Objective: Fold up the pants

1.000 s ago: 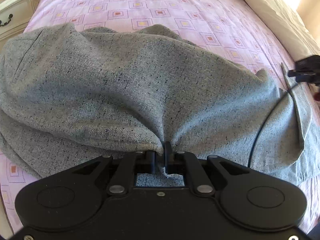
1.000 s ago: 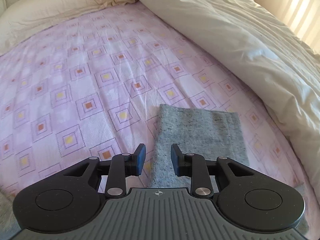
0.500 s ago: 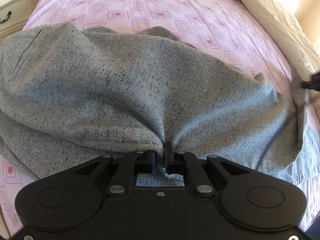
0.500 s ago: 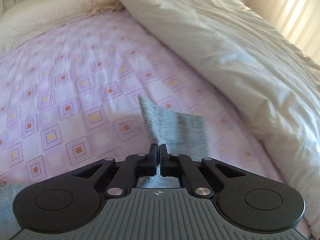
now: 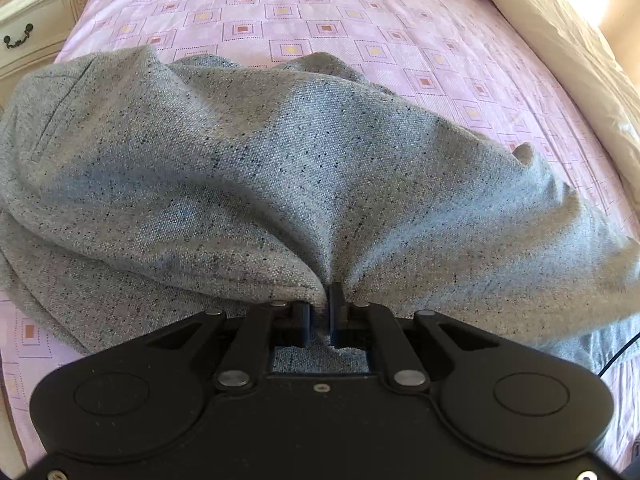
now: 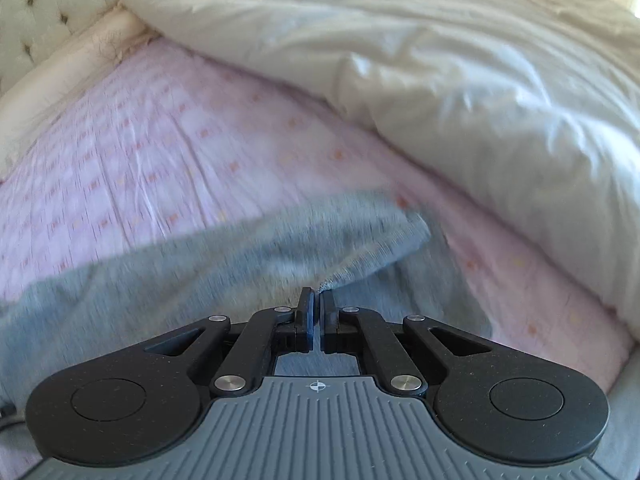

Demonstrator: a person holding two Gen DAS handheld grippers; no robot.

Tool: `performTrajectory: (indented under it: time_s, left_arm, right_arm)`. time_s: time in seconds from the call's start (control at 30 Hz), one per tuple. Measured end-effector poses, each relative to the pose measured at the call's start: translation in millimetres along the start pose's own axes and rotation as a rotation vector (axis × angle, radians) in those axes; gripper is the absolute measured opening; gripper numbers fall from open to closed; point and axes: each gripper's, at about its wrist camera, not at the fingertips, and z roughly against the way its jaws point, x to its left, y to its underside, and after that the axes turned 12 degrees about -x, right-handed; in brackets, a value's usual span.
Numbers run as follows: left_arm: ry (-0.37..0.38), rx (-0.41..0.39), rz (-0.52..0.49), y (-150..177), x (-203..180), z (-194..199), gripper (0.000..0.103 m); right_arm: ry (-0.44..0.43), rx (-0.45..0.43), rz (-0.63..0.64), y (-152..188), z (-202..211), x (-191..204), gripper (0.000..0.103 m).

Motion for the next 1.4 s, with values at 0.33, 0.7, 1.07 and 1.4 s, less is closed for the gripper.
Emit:
performTrajectory:
  time_s: [0.33, 0.7, 1.07, 1.4]
  left_arm:
    - [-0.043, -0.005, -0.035, 3.5, -17.3, 1.0, 0.012]
    - [-0.058, -0.012, -0.055, 7.0, -31.7, 1.9, 0.012]
    - [-0.009, -0.148, -0.03, -16.5, -36.0, 57.8, 0.006]
    - [-0.066, 0.09, -0.096, 21.6, -38.3, 12.9, 0.006]
  right_arm:
    - [-0.029, -0.097, -0.34, 16.9, -4.3, -67.8, 0.039]
    - [-0.03, -0.087, -0.439, 31.1, -26.8, -82.0, 0.04]
    - [-0.015, -0.315, -0.19, -1.9, 54.0, -60.2, 0.005]
    - [0.073, -0.129, -0.114, 45.5, -4.9, -72.9, 0.006]
